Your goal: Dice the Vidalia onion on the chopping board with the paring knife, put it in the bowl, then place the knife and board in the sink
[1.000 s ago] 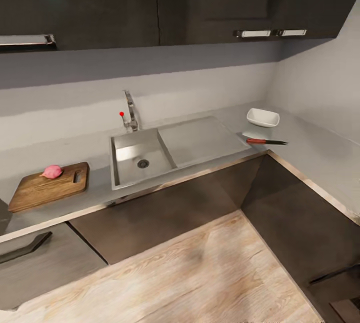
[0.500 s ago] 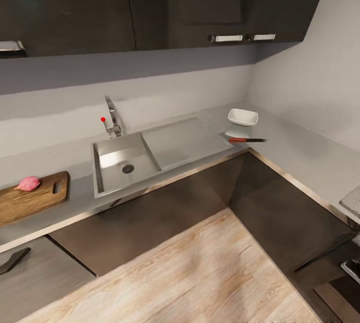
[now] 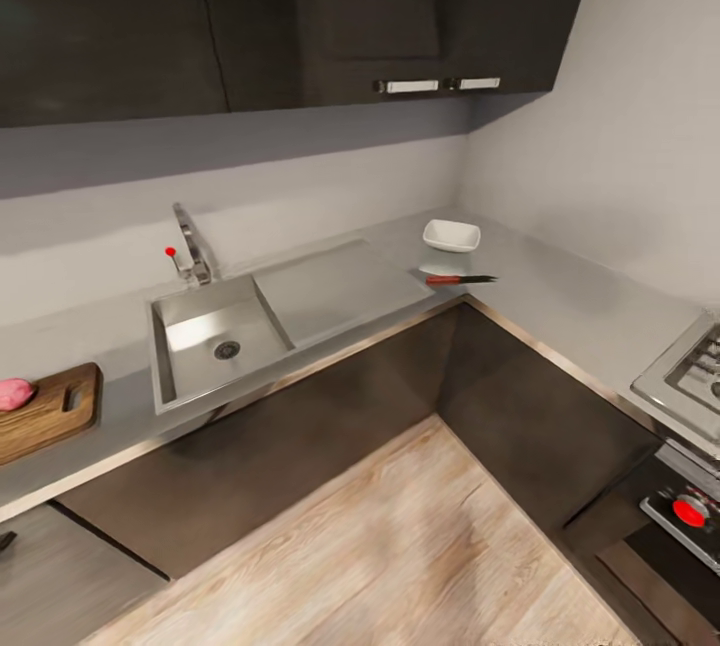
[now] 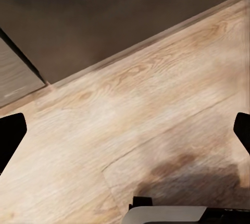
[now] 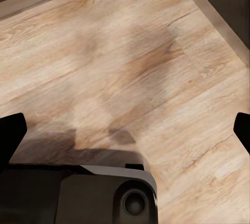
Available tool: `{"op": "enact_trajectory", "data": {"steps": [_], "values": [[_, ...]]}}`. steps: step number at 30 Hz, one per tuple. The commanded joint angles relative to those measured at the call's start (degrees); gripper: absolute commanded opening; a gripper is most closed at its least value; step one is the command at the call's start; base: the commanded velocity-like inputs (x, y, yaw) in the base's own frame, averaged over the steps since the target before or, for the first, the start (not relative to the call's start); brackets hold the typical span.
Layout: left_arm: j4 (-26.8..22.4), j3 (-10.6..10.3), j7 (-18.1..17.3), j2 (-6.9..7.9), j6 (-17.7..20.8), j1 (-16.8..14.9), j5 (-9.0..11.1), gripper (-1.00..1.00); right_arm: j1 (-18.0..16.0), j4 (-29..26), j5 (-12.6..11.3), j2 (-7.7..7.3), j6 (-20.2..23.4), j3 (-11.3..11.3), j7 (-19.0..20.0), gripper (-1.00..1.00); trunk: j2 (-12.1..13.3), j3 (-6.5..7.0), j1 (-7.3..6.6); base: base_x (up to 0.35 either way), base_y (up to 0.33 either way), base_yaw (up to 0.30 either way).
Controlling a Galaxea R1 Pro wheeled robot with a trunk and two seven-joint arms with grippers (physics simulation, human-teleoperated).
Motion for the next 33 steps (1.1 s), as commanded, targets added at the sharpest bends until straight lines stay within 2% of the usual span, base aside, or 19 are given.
{"op": "enact_trajectory", "data": {"steps": [1,33], "values": [[-0.1,-0.5,0.6,0.1,-0.1,0.0,0.2,1.0,0.0,-0.1,0.6,-0.01,0.1,0.1,-0.6,1.0,-0.1,-0.01,0.04,0.0,0.0,-0.194],[0.2,-0.5,0.6,-0.02,-0.1,0.0,0.2,1.0,0.0,0.0,0.6,-0.01,0.1,0.1,-0.6,1.0,-0.1,2.31,0.04,0.0,0.0,-0.193]]}}
